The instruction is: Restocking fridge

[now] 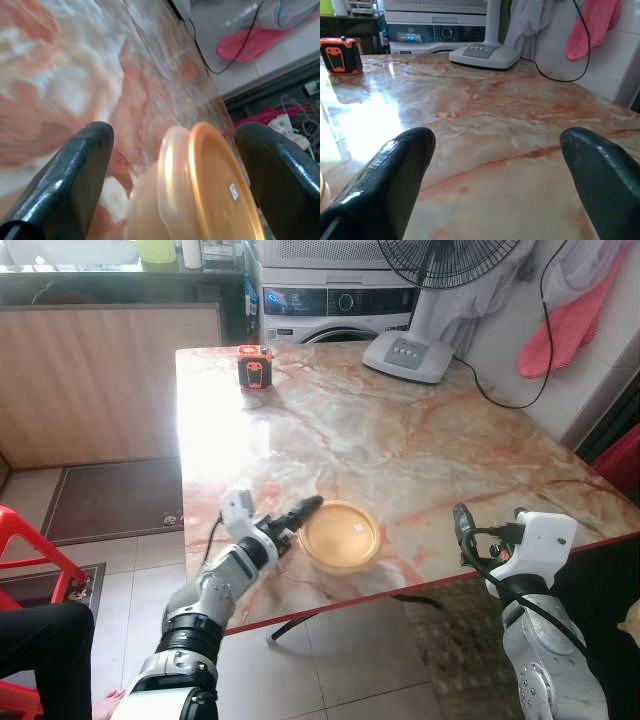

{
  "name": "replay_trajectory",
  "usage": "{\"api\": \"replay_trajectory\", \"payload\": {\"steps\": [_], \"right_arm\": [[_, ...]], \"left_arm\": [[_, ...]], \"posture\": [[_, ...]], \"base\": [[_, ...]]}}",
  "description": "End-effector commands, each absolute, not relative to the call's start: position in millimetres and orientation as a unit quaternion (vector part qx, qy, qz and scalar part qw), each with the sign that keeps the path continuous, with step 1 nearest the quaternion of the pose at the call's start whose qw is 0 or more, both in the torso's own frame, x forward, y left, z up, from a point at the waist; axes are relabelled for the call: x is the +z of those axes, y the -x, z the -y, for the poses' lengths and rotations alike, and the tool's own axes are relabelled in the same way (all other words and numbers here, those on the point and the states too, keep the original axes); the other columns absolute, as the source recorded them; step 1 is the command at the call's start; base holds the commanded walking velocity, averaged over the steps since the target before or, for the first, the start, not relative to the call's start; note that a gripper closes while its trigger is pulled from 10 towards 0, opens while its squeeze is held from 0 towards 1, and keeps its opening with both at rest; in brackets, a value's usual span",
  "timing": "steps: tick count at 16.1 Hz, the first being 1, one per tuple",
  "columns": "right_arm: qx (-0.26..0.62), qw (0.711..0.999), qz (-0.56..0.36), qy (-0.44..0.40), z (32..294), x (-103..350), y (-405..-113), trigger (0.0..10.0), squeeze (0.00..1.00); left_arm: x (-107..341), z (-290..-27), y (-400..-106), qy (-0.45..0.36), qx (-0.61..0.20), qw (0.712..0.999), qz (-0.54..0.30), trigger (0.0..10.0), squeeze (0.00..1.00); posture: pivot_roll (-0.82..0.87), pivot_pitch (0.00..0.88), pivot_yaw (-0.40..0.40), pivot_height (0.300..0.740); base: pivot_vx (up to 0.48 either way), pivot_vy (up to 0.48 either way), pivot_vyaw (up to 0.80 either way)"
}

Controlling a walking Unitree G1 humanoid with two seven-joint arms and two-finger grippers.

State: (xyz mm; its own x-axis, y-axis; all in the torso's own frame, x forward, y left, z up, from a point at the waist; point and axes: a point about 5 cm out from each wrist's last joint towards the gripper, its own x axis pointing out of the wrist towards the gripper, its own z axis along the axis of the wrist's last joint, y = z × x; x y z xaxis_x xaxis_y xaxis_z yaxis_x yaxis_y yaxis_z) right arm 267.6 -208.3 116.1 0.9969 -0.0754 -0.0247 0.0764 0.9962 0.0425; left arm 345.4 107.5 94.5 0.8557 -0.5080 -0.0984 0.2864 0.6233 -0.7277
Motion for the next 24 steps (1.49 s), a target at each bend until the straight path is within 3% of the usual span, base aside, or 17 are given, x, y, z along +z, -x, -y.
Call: {"api": "replay_trajectory", "payload": {"steps": [1,8,9,10,11,13,14,24], "right_arm": [[-0.043,0.999,-0.007,-0.02,210.8,117.7,-268.4,10.0,0.0],[-0.04,0.999,-0.007,-0.024,208.6,117.4,-268.7,10.0,0.0],[-0.039,0.999,-0.007,-0.024,207.9,117.2,-269.1,10.0,0.0],[-0.038,0.999,-0.007,-0.024,207.1,117.2,-269.7,10.0,0.0],[-0.037,0.999,-0.008,-0.024,206.6,117.1,-270.0,10.0,0.0],[-0.036,0.999,-0.008,-0.025,205.5,116.9,-270.7,10.0,0.0],[-0.035,0.999,-0.008,-0.026,205.0,116.7,-271.2,10.0,0.0],[-0.032,0.999,-0.012,-0.029,201.0,114.9,-273.7,10.0,0.0]], "left_arm": [[96.4,-98.8,-347.2,0.36,-0.241,0.887,-0.161,10.0,0.0],[99.5,-94.3,-348.8,0.363,-0.251,0.883,-0.159,10.0,0.0],[100.4,-93.5,-349.1,0.364,-0.254,0.882,-0.159,7.9,0.0],[100.9,-92.9,-349.4,0.363,-0.255,0.881,-0.16,4.3,0.0],[100.7,-92.8,-349.5,0.363,-0.255,0.881,-0.162,4.2,0.0],[100.3,-92.9,-349.8,0.361,-0.254,0.882,-0.166,1.9,0.0],[100.6,-92.9,-350.0,0.361,-0.255,0.881,-0.167,0.0,0.0],[97.5,-89.9,-348.7,0.357,-0.26,0.878,-0.185,0.0,0.0]], "posture": [[-0.12,0.0,-0.107,0.74],[-0.11,0.0,-0.107,0.74],[-0.11,0.0,-0.107,0.74],[-0.11,0.0,-0.107,0.74],[-0.11,0.0,-0.107,0.74],[-0.11,0.0,-0.106,0.74],[-0.11,0.0,-0.104,0.74],[-0.11,0.0,-0.101,0.74]], "base": [[0.0,0.0,0.0],[0.0,0.0,0.0],[0.0,0.0,0.0],[0.0,0.0,0.0],[0.0,0.0,0.0],[0.0,0.0,0.0],[0.0,0.0,0.0],[0.0,0.0,0.0]]}}
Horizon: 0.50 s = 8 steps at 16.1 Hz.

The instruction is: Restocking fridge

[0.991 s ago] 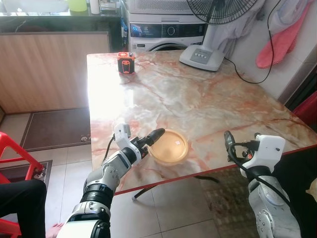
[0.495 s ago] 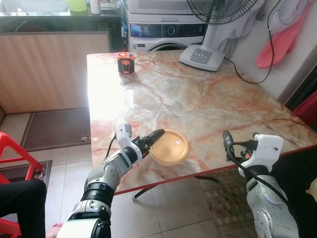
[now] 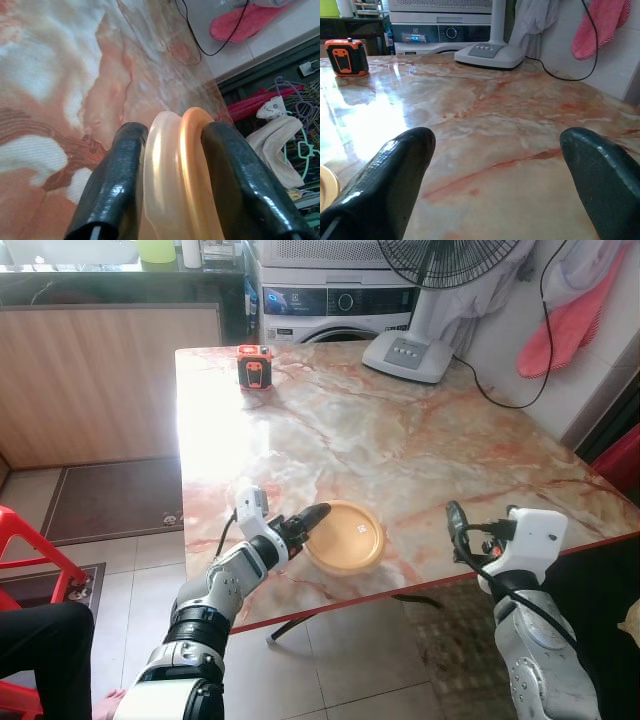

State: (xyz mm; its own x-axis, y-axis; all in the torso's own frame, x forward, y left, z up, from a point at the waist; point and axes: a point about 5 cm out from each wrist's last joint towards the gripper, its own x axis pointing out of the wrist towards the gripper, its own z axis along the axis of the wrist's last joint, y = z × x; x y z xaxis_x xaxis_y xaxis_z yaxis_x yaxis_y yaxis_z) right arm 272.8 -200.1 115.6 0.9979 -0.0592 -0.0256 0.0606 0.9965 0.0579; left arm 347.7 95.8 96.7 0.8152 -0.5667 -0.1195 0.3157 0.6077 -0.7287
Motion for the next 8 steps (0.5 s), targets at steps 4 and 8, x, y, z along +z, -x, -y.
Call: {"api": "replay_trajectory", "payload": {"steps": [4,8], "right_arm": [[-0.028,0.999,-0.013,-0.03,198.4,114.1,-273.7,10.0,0.0],[-0.026,0.999,-0.014,-0.031,197.1,114.2,-274.0,10.0,0.0]], "left_arm": [[96.4,-91.2,-348.5,0.353,-0.252,0.882,-0.183,0.0,0.0],[100.0,-97.1,-350.5,0.36,-0.235,0.888,-0.163,0.0,0.0]], "posture": [[-0.11,0.0,-0.104,0.74],[-0.11,0.0,-0.105,0.74]], "base": [[0.0,0.0,0.0],[0.0,0.0,0.0]]}}
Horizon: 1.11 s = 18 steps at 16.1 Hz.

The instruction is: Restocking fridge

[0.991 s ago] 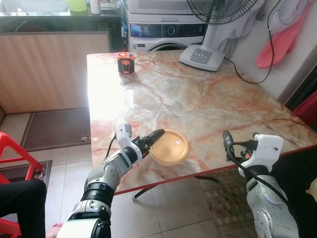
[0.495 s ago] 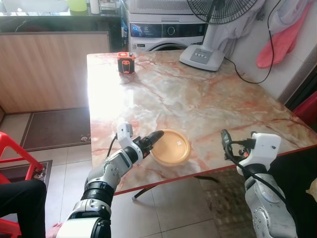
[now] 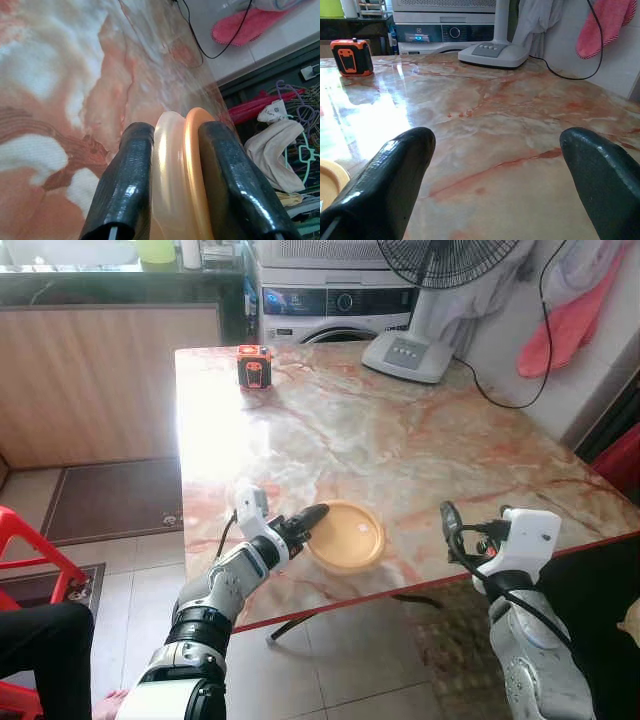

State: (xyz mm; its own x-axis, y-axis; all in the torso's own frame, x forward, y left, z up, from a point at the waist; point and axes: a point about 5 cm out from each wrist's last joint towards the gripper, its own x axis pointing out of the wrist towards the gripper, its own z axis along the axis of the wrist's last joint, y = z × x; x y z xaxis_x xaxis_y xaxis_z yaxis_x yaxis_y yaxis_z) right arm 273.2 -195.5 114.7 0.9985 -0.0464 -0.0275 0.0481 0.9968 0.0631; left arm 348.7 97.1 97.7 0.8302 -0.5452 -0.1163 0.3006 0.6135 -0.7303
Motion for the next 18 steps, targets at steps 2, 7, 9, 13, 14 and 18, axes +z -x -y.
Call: {"api": "replay_trajectory", "payload": {"steps": [2,7,9,13,14,18], "right_arm": [[-0.024,0.999,-0.014,-0.032,196,114,-274,10.0,0.0],[-0.022,0.999,-0.012,-0.035,194,114,-275,10.0,0.0],[-0.022,0.999,-0.012,-0.035,194,114,-275,10.0,0.0],[-0.021,0.999,-0.006,-0.042,191,114,-274,10.0,0.0],[-0.02,0.999,-0.007,-0.043,190,113,-275,10.0,0.0],[-0.017,0.999,-0.007,-0.044,188,113,-276,10.0,0.0]], "left_arm": [[103,-99,-350,0.369,-0.234,0.888,-0.144,0.0,0.0],[121,-97,-344,0.404,-0.284,0.867,-0.064,0.0,0.0],[121,-97,-344,0.404,-0.284,0.867,-0.063,0.0,0.0],[149,-73,-308,0.432,-0.421,0.798,0.004,0.0,0.0],[147,-74,-309,0.426,-0.415,0.804,-0.001,0.0,0.0],[138,-82,-309,0.399,-0.383,0.833,-0.017,0.0,0.0]], "posture": [[-0.11,0.0,-0.105,0.74],[-0.11,0.0,-0.105,0.74],[-0.11,0.0,-0.105,0.74],[-0.1,0.0,-0.104,0.74],[-0.1,0.0,-0.104,0.74],[-0.1,0.0,-0.104,0.74]], "base": [[0.0,0.0,0.0],[0.0,0.0,0.0],[0.0,0.0,0.0],[0.0,0.0,0.0],[0.0,0.0,0.0],[0.0,0.0,0.0]]}}
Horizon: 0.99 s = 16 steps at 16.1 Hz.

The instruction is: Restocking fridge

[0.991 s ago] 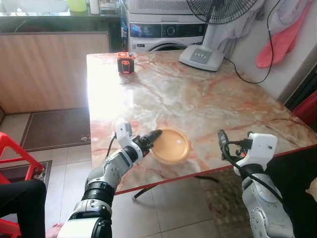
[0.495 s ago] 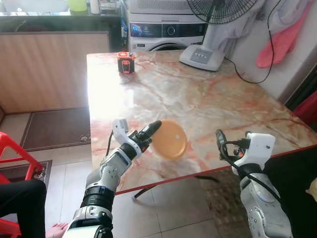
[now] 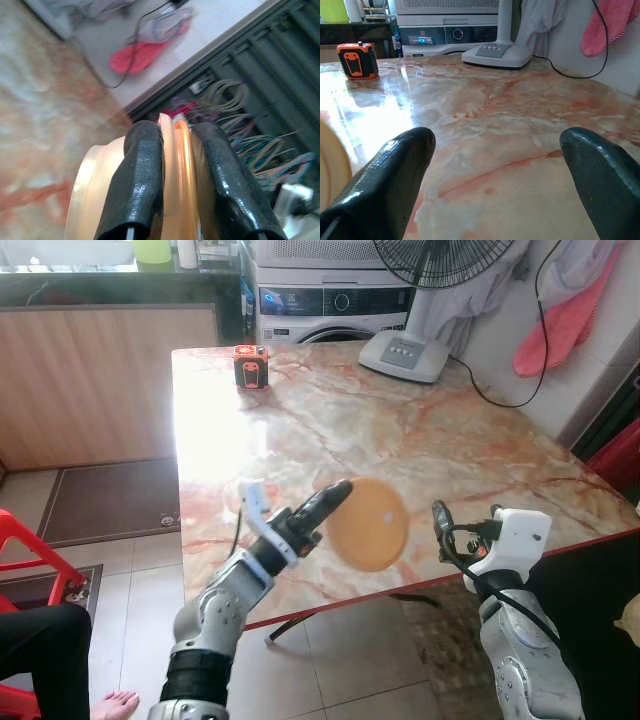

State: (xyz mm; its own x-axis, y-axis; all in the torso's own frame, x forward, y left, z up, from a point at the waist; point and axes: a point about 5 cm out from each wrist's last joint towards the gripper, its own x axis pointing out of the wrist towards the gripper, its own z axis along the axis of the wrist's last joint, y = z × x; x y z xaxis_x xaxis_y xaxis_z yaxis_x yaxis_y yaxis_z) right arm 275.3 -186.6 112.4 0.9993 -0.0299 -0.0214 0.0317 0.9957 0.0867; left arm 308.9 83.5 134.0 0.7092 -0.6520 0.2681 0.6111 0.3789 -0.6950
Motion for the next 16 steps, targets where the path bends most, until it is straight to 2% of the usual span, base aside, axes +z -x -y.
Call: {"api": "replay_trajectory", "payload": {"steps": [1,2,5,10,11,15,16], "right_arm": [[-0.017,0.999,-0.007,-0.045,188,113,-276,10.0,0.0],[-0.015,0.999,-0.008,-0.046,187,112,-275,10.0,0.0],[-0.012,0.999,-0.009,-0.046,186,112,-276,10.0,0.0],[-0.004,0.999,-0.012,-0.046,185,111,-277,10.0,0.0],[-0.003,0.999,-0.013,-0.046,184,111,-277,10.0,0.0],[0.0,0.999,-0.013,-0.046,184,111,-277,10.0,0.0],[0.001,0.999,-0.013,-0.046,183,111,-278,10.0,0.0]], "left_arm": [[138,-83,-307,0.398,-0.381,0.835,-0.019,0.0,0.0],[137,-90,-305,0.384,-0.36,0.85,-0.019,10.0,0.0],[131,-106,-310,0.374,-0.292,0.88,-0.02,10.0,0.0],[114,-129,-310,0.391,-0.187,0.901,-0.037,10.0,0.0],[113,-130,-310,0.392,-0.178,0.902,-0.039,10.0,1.0],[112,-130,-311,0.391,-0.171,0.904,-0.043,10.0,1.0],[112,-130,-311,0.389,-0.17,0.904,-0.044,10.0,0.0]], "posture": [[-0.09,0.0,-0.104,0.74],[-0.09,0.0,-0.105,0.74],[-0.09,0.0,-0.108,0.74],[-0.09,0.0,-0.115,0.74],[-0.09,0.0,-0.116,0.74],[-0.08,0.0,-0.116,0.74],[-0.08,0.0,-0.117,0.74]], "base": [[0.0,0.0,0.0],[0.0,0.0,0.0],[0.0,0.0,0.0],[0.0,0.0,0.0],[0.0,0.0,0.0],[0.0,0.0,0.0],[0.0,0.0,0.0]]}}
